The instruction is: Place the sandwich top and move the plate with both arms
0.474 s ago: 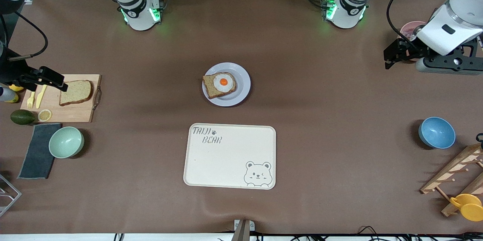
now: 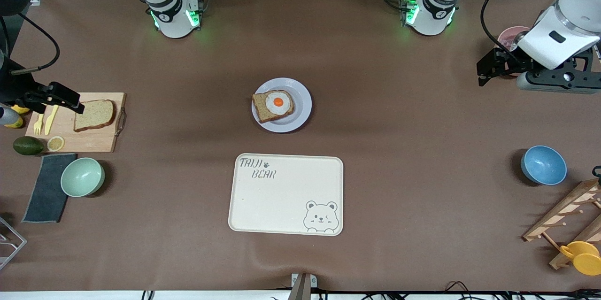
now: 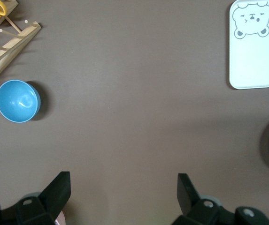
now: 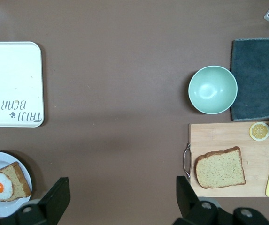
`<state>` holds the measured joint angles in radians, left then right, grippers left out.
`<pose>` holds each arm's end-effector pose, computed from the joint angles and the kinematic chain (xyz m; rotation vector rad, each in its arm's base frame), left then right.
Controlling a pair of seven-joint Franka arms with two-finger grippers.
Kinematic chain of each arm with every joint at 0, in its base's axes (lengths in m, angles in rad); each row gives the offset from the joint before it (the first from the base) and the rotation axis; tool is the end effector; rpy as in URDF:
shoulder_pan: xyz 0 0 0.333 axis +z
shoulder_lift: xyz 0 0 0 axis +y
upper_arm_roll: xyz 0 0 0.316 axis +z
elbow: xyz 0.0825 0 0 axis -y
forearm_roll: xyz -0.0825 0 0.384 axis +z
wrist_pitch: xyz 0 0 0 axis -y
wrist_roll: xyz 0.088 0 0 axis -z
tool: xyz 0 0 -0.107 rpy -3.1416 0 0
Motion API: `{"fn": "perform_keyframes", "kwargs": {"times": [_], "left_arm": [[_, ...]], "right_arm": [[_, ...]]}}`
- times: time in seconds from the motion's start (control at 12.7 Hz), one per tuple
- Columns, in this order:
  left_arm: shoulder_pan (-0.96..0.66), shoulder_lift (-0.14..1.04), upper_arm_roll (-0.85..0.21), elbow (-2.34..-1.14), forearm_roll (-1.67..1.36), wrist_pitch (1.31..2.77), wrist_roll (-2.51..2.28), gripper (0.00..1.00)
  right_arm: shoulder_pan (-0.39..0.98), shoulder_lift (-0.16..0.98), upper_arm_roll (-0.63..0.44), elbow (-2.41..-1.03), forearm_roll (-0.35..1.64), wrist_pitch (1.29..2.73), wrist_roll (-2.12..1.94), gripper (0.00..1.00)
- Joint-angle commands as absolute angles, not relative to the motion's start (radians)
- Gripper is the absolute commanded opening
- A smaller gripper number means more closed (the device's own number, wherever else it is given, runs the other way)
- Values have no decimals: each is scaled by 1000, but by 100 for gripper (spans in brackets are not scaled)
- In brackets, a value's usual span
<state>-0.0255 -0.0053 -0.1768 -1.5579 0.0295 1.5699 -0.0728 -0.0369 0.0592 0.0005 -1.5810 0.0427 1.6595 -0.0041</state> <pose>0.5424 -0.1083 0.6334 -3.1071 0.2010 -0.0330 0.5797 -0.0169 0.5940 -3.0988 0.0553 -0.0312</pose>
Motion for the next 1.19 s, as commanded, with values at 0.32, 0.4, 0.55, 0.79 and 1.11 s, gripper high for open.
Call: {"fn": "perform_keyframes", "kwargs": {"times": [0.32,0.4,0.55,0.79,1.11], "left_arm": [[26,32,-183,-1589,-165,1555,-90,100],[28,32,-184,-1618,-181,1572,-91,100],[23,20,-198,-1698,-184,1644,-92,100],[26,14,-213,-1747,-251,1687,-94,100],[23,11,-216,-1853,-316,1775,-94,100]], "right_arm": [[-74,90,-41,-1698,40,1773,-79,100],[-69,103,-75,-1704,40,1775,-115,100],[-67,121,-142,-1736,43,1790,-207,100],[-61,141,-279,-1839,156,1874,-435,100],[-37,225,-406,-1845,183,1876,-616,98]]}}
